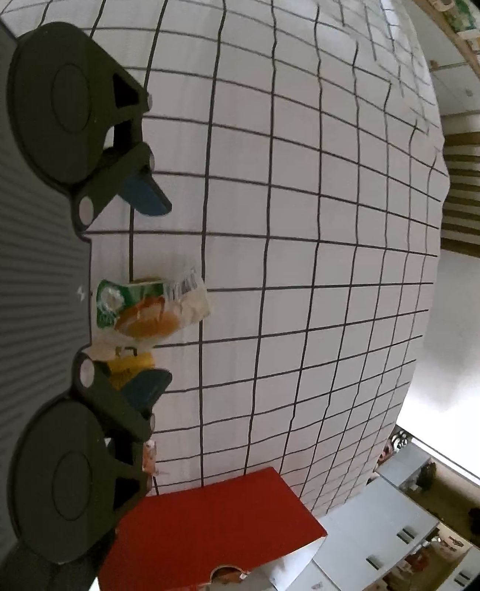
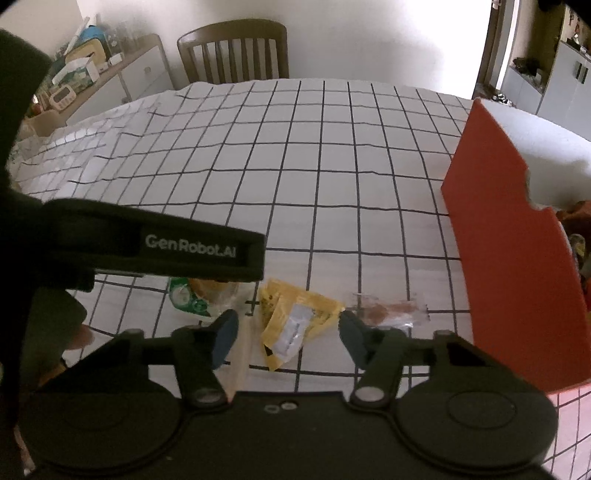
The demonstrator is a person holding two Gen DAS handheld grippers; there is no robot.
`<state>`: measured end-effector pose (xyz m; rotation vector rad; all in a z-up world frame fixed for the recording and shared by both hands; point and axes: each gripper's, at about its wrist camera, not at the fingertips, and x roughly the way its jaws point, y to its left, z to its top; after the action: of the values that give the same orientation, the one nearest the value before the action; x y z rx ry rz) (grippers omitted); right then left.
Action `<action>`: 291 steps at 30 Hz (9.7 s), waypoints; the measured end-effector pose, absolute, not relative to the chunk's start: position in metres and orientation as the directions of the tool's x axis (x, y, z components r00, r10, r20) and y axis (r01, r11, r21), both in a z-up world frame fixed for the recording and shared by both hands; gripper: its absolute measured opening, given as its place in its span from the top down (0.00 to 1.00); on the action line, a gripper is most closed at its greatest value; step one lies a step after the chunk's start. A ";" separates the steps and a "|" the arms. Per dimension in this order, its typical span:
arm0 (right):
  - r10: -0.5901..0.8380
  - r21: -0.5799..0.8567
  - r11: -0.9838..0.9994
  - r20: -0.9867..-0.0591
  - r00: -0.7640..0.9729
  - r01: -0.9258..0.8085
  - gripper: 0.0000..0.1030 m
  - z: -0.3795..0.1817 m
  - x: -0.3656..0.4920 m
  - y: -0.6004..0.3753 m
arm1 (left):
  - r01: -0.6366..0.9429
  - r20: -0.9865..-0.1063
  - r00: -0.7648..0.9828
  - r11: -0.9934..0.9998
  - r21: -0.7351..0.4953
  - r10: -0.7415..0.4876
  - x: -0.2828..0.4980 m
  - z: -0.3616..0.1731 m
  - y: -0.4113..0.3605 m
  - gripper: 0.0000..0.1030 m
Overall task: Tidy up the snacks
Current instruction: 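Grasp the green-wrapped bun with the left tool while the right tool grasps the yellow packet, then carry the bun and yellow packet into the red box and open both tools, then withdraw both tools from the box toward the wooden stick and clear candy, then grasp the wooden stick with the left tool while the right tool grasps the clear candy, then carry the stick and candy into the red box and open both tools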
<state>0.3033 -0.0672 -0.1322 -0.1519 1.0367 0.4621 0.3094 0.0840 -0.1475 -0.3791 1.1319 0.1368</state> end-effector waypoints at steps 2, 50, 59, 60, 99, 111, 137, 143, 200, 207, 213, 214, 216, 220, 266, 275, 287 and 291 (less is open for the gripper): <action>0.299 0.105 0.899 -0.857 0.419 -0.426 0.47 -0.134 0.306 -0.067 | -0.300 -0.903 0.420 0.926 -0.231 -0.090 0.311 -0.149 0.083 0.26; 0.353 0.207 0.921 -0.804 0.479 -0.331 0.77 -0.059 0.242 -0.132 | -0.259 -0.871 0.456 0.909 -0.326 -0.183 0.237 -0.083 0.069 0.66; 0.352 0.191 0.920 -0.783 0.513 -0.341 0.77 -0.023 0.222 -0.158 | -0.183 -0.864 0.459 0.930 -0.318 -0.205 0.227 -0.048 0.043 0.66; 0.354 0.190 0.920 -0.781 0.514 -0.344 0.77 -0.020 0.221 -0.161 | -0.176 -0.863 0.461 0.931 -0.319 -0.208 0.227 -0.045 0.040 0.66; 0.285 0.113 0.947 -0.727 0.625 -0.299 0.77 0.012 0.349 -0.358 | -0.043 -0.859 0.495 0.984 -0.174 -0.130 0.358 -0.004 -0.162 0.66; 0.222 0.070 0.958 -0.798 0.561 -0.279 0.77 -0.035 0.378 -0.377 | -0.052 -0.888 0.455 0.993 -0.102 -0.067 0.418 -0.042 -0.179 0.66; 0.261 0.140 0.950 -0.845 0.466 -0.280 0.67 -0.067 0.387 -0.379 | -0.076 -0.901 0.433 0.995 -0.064 -0.025 0.422 -0.071 -0.189 0.37; 0.269 0.139 0.949 -0.826 0.495 -0.283 0.47 -0.055 0.378 -0.380 | -0.049 -0.887 0.458 0.995 -0.084 -0.052 0.409 -0.057 -0.189 0.37; 0.371 0.273 0.928 -0.736 0.567 -0.253 0.01 0.010 0.259 -0.225 | -0.020 -0.791 0.597 0.983 -0.183 -0.135 0.246 -0.012 0.017 0.00; 0.351 0.329 0.935 -0.791 0.501 -0.135 0.05 -0.014 0.276 -0.196 | -0.065 -0.836 0.539 0.984 -0.168 -0.107 0.247 -0.057 0.027 0.00; 0.329 0.339 0.939 -0.833 0.446 -0.059 0.13 -0.032 0.292 -0.169 | -0.125 -0.853 0.514 0.975 -0.182 -0.093 0.246 -0.087 0.034 0.00; 0.334 0.351 0.935 -0.838 0.433 -0.042 0.14 -0.035 0.296 -0.166 | -0.136 -0.857 0.507 0.973 -0.185 -0.092 0.245 -0.092 0.036 0.00; 0.328 0.356 0.934 -0.847 0.418 -0.012 0.16 -0.041 0.301 -0.159 | -0.156 -0.861 0.500 0.970 -0.188 -0.087 0.245 -0.099 0.037 0.00; 0.305 0.339 0.941 -0.863 0.403 0.014 0.20 -0.055 0.313 -0.145 | -0.197 -0.864 0.501 0.965 -0.174 -0.054 0.244 -0.110 0.037 0.00; 0.185 0.162 0.982 -0.937 0.297 -0.100 0.87 -0.141 0.355 -0.120 | -0.249 -0.872 0.480 0.938 -0.243 -0.098 0.243 -0.147 0.044 0.89; 0.260 0.211 0.959 -0.921 0.289 -0.190 0.87 -0.121 0.316 -0.146 | -0.285 -0.880 0.456 0.916 -0.282 -0.130 0.227 -0.142 0.064 0.89; 0.347 0.280 0.931 -0.878 0.331 -0.233 0.87 -0.074 0.282 -0.189 | -0.253 -0.863 0.478 0.915 -0.315 -0.165 0.210 -0.103 0.052 0.89; 0.362 0.279 0.923 -0.863 0.353 -0.263 0.87 -0.058 0.271 -0.204 | -0.226 -0.853 0.494 0.923 -0.311 -0.167 0.210 -0.086 0.040 0.89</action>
<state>0.2714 -0.2035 -0.0579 0.0975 1.1410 0.4050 0.2100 0.0398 -0.0856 -0.4125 1.0620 0.0371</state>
